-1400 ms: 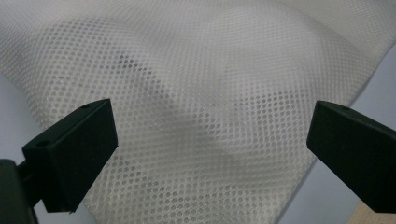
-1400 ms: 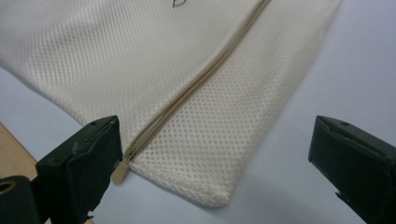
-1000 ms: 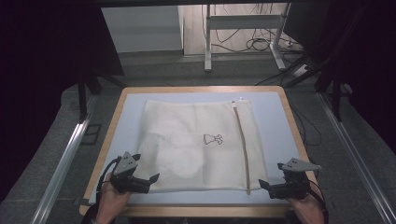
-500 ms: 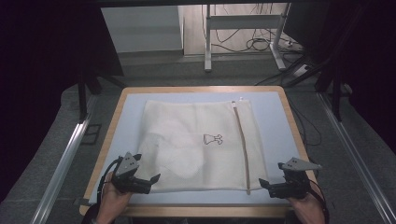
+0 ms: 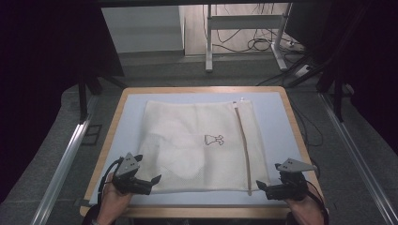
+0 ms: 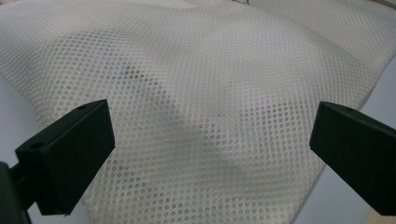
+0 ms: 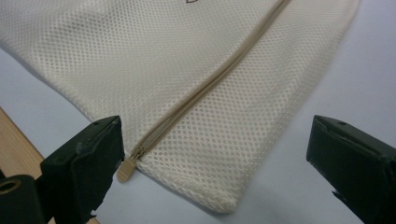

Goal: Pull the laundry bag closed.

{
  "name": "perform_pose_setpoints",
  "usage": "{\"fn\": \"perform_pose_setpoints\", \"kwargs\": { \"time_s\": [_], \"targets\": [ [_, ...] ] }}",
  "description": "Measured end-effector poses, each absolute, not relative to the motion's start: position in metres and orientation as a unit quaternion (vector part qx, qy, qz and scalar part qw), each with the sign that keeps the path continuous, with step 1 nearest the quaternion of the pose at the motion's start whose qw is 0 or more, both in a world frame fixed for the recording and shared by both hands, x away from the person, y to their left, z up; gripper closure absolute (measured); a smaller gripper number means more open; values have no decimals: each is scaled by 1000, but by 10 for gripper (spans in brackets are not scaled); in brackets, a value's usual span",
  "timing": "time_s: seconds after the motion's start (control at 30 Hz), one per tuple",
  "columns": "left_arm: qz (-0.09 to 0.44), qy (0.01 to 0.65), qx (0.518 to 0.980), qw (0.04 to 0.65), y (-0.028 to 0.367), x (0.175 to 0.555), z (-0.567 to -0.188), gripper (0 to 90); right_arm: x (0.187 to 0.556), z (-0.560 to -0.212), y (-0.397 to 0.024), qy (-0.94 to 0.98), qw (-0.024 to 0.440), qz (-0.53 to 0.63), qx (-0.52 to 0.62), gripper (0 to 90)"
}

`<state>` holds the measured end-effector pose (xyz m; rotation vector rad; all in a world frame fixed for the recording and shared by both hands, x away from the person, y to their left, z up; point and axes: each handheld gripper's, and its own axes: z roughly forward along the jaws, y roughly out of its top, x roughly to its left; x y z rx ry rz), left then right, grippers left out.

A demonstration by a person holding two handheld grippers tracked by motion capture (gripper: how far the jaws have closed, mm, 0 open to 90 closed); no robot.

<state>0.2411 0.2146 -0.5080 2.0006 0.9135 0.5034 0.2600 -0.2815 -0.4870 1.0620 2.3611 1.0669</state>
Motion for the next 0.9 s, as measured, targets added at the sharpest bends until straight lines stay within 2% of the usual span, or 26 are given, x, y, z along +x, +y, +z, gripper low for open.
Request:
{"fn": "perform_pose_setpoints", "kwargs": {
  "time_s": [0.33,0.57,0.9],
  "targets": [
    [200,361,806,425,214,242,-509,0,260,-496,-269,843,148,356,374,19],
    [200,360,807,423,213,242,-510,0,258,-497,-265,849,157,348,366,18],
    [200,358,810,419,212,242,-511,0,253,-500,-249,871,186,295,345,140]
  ]
}}
